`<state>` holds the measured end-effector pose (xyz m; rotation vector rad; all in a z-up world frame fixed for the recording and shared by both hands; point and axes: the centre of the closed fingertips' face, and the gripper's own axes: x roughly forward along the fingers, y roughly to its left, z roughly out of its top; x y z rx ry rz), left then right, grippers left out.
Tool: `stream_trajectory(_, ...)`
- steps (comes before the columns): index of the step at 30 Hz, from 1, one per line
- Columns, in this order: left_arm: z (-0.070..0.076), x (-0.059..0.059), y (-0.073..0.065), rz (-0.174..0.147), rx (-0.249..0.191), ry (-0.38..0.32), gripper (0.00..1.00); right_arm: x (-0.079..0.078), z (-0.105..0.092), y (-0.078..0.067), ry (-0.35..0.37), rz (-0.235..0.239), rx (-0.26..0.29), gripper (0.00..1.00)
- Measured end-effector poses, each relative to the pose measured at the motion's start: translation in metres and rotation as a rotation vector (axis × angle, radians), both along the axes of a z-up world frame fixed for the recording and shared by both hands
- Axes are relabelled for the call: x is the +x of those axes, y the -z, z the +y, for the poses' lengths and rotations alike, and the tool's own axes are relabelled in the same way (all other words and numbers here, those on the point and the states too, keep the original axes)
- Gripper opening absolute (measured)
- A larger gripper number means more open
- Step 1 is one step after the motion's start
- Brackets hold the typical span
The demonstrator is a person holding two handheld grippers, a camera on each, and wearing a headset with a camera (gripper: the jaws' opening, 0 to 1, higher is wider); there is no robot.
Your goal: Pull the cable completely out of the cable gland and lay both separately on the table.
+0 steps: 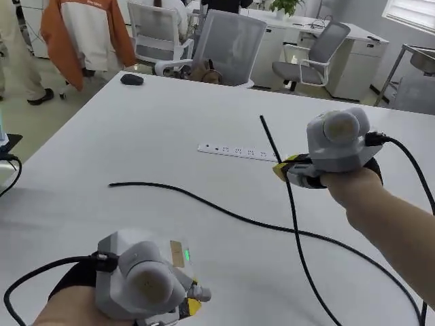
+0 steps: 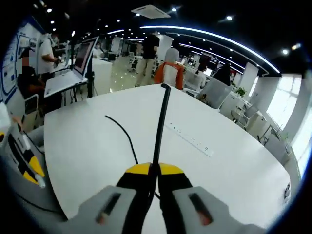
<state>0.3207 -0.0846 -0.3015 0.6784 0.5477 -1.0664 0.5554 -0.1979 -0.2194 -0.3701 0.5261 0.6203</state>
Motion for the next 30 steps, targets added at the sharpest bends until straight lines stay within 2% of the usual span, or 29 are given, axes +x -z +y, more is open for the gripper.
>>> stream_trajectory(1, 0.001, 0.0, 0.001, 0.003, 0.002, -0.002, 0.18, 0.009, -0.005, 0.006, 0.03, 0.018, 0.015, 0.02)
stream_trajectory(2, 0.001, 0.0, 0.002, 0.005, 0.003, -0.002, 0.18, 0.018, -0.014, 0.018, 0.078, 0.06, 0.02, 0.03)
stream_trajectory(3, 0.002, 0.0, 0.002, 0.007, 0.002, -0.003, 0.18, 0.024, -0.019, 0.026, 0.095, 0.09, 0.028, 0.03)
stream_trajectory(5, 0.003, 0.0, 0.002, 0.011, -0.003, -0.008, 0.18, 0.04, -0.032, 0.038, 0.187, 0.115, 0.098, 0.03)
stream_trajectory(7, 0.004, 0.002, 0.003, 0.014, -0.005, -0.013, 0.18, 0.049, -0.042, 0.051, 0.26, 0.158, 0.155, 0.02)
stream_trajectory(10, 0.006, 0.002, 0.005, 0.024, -0.001, -0.02, 0.18, 0.054, -0.055, 0.069, 0.333, 0.192, 0.168, 0.03)
stream_trajectory(12, 0.007, 0.002, 0.007, 0.029, 0.003, -0.019, 0.18, 0.055, -0.059, 0.08, 0.376, 0.219, 0.226, 0.03)
stream_trajectory(15, 0.009, 0.003, 0.009, 0.037, 0.006, -0.02, 0.18, 0.053, -0.066, 0.102, 0.403, 0.258, 0.212, 0.03)
stream_trajectory(17, 0.012, 0.004, 0.011, 0.045, 0.01, -0.025, 0.18, 0.049, -0.069, 0.116, 0.401, 0.289, 0.179, 0.03)
stream_trajectory(20, 0.013, 0.004, 0.014, 0.055, 0.015, -0.026, 0.18, 0.045, -0.071, 0.127, 0.417, 0.328, 0.196, 0.04)
stream_trajectory(22, 0.012, 0.003, 0.014, 0.059, 0.014, -0.024, 0.18, 0.043, -0.075, 0.131, 0.437, 0.34, 0.19, 0.06)
stream_trajectory(23, 0.012, 0.003, 0.014, 0.059, 0.015, -0.022, 0.18, 0.041, -0.082, 0.133, 0.472, 0.338, 0.158, 0.09)
stream_trajectory(24, 0.011, 0.003, 0.015, 0.06, 0.016, -0.02, 0.18, 0.041, -0.086, 0.133, 0.472, 0.332, 0.134, 0.14)
stream_trajectory(25, 0.011, 0.003, 0.015, 0.062, 0.018, -0.016, 0.18, 0.041, -0.086, 0.133, 0.468, 0.333, 0.137, 0.21)
stream_trajectory(26, 0.01, 0.003, 0.015, 0.064, 0.019, -0.015, 0.18, 0.039, -0.088, 0.133, 0.466, 0.337, 0.125, 0.23)
stream_trajectory(30, 0.007, 0.001, 0.014, 0.069, 0.015, -0.006, 0.18, 0.033, -0.088, 0.124, 0.416, 0.321, 0.102, 0.21)
